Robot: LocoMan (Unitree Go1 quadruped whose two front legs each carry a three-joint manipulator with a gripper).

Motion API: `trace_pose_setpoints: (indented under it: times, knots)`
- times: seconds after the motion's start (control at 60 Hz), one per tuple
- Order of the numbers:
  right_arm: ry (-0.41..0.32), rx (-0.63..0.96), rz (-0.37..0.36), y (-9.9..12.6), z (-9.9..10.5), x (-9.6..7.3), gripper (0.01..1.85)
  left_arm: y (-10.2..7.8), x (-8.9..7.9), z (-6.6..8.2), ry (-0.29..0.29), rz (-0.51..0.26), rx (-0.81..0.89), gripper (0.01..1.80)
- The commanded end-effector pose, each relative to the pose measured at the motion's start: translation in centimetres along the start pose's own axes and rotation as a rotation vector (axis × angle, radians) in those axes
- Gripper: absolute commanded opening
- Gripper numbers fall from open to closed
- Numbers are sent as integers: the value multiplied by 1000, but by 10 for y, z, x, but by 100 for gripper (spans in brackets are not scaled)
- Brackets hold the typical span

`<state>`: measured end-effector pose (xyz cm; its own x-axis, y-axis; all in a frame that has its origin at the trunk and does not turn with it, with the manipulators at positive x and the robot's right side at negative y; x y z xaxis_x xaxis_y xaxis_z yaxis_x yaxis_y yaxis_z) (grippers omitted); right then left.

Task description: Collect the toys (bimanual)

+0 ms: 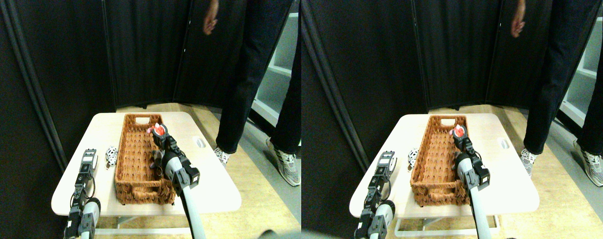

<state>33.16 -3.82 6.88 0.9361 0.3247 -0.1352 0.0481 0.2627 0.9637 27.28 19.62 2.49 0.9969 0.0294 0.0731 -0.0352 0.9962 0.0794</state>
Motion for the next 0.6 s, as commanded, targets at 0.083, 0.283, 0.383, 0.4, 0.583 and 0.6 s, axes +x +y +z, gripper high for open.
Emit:
trace_pose_setpoints:
  times: [0.083, 0.283, 0.383, 0.4, 0.583, 0.6]
  knots:
    - [23, 14, 14, 11, 11, -2, 100, 2, 3, 3, -48, 0, 10, 13]
    - [-27, 53, 45, 12, 24, -4, 103, 1, 5, 2, -46, 5, 4, 15]
    - [-81, 77, 71, 11, 32, -4, 89, 0, 6, 2, -47, 0, -4, 15]
    - [-95, 75, 85, 11, 36, -5, 85, 0, 6, 2, -44, 0, -4, 15]
    - [-220, 34, 141, 13, 71, -14, 73, -3, 7, 8, -24, -3, 1, 22]
    - [-246, 40, 142, 13, 76, -16, 75, -3, 7, 9, -26, -7, -2, 22]
